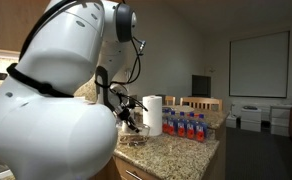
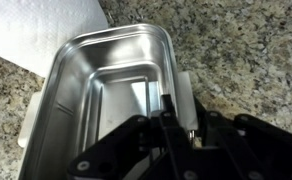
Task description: Pick up the bowl and put it on the object
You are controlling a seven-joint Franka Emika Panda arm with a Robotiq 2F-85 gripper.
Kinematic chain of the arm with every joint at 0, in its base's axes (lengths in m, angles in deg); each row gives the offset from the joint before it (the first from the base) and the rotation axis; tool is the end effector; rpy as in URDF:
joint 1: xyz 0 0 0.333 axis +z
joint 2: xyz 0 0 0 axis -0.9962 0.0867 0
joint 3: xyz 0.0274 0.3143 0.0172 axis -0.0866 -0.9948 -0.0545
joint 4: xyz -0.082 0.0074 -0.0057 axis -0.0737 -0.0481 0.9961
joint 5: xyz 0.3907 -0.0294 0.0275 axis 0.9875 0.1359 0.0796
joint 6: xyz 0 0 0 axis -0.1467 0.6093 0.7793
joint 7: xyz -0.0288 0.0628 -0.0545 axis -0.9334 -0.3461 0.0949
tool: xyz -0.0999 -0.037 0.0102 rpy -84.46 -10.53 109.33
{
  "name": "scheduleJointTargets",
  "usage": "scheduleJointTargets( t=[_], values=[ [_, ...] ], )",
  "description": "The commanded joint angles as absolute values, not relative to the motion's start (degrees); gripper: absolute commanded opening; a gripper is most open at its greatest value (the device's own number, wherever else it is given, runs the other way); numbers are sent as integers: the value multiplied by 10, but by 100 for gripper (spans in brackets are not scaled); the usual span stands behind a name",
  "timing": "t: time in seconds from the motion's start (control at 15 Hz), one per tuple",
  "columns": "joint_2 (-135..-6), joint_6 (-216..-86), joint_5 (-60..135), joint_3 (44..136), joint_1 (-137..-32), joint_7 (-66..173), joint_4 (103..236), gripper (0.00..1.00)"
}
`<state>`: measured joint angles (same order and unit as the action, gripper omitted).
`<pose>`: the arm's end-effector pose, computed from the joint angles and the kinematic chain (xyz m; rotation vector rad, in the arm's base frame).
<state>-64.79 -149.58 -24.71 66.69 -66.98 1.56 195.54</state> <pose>0.4767 0.3410 0.2497 1.0009 2.2872 -0.1333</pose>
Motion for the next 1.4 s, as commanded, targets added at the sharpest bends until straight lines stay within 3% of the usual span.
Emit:
scheduleJointTargets(
  t=[0.0,0.87,0.93,1.13,1.2,1.33],
  values=[
    [-653,-1413,-177,655,-654,-30,1916,5],
    [-585,-1287,-147,653,-590,-23,1804,4],
    [-583,-1313,-159,653,-595,-16,1812,11],
    [-578,-1302,-159,653,-592,-16,1808,11],
    [-578,-1302,-159,653,-592,-16,1808,5],
    [-569,-1292,-159,653,-585,-13,1801,5]
  ],
)
